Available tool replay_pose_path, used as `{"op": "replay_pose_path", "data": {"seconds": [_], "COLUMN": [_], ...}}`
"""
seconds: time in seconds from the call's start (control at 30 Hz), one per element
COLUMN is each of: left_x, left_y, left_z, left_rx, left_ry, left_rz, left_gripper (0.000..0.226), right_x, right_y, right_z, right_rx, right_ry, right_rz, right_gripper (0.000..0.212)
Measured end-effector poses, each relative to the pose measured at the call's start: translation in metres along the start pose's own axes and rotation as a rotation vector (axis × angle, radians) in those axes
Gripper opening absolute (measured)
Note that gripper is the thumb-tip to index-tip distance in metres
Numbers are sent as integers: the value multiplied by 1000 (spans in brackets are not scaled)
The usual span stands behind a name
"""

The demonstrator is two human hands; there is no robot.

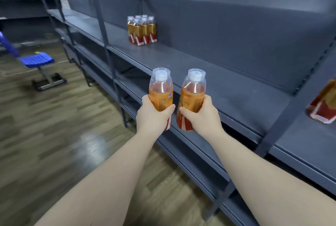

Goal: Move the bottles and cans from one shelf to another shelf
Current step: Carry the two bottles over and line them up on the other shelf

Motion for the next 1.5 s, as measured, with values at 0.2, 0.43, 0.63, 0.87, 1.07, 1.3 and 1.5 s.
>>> {"op": "replay_pose_path", "data": {"seconds": [0.2,0.43,0.63,0.87,1.07,1.3,1.5], "left_x": [16,43,53,54,55,56,40], "left_y": [25,75,144,225,283,355,426], "left_z": [-32,-80,-113,-151,-170,-177,-176], "left_rx": [-109,-227,-221,-187,-176,-205,-245], "left_ry": [-49,-56,-74,-109,-129,-104,-136], "left_rz": [-43,-123,-109,-99,-87,-114,-139], "left_gripper": [51,54,51,51,50,54,55], "right_x": [13,40,64,86,95,93,85], "right_y": [33,64,106,156,193,258,329], "right_z": [49,126,183,239,279,329,368], "right_rx": [104,231,225,192,193,224,263], "right_ry": [42,77,89,53,41,51,77], "right_rz": [-69,-130,-161,-120,-110,-125,-160], "right_gripper": [62,62,63,67,67,65,65]}}
Point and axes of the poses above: each hand's wrist, its own y-axis towards the middle knuckle, its own z-axis out of the palm, x = y × z, the point moved 5 cm from there along y, towards the middle knuckle, and after that the axes turned 13 degrees about -z, right-handed, at the moved point
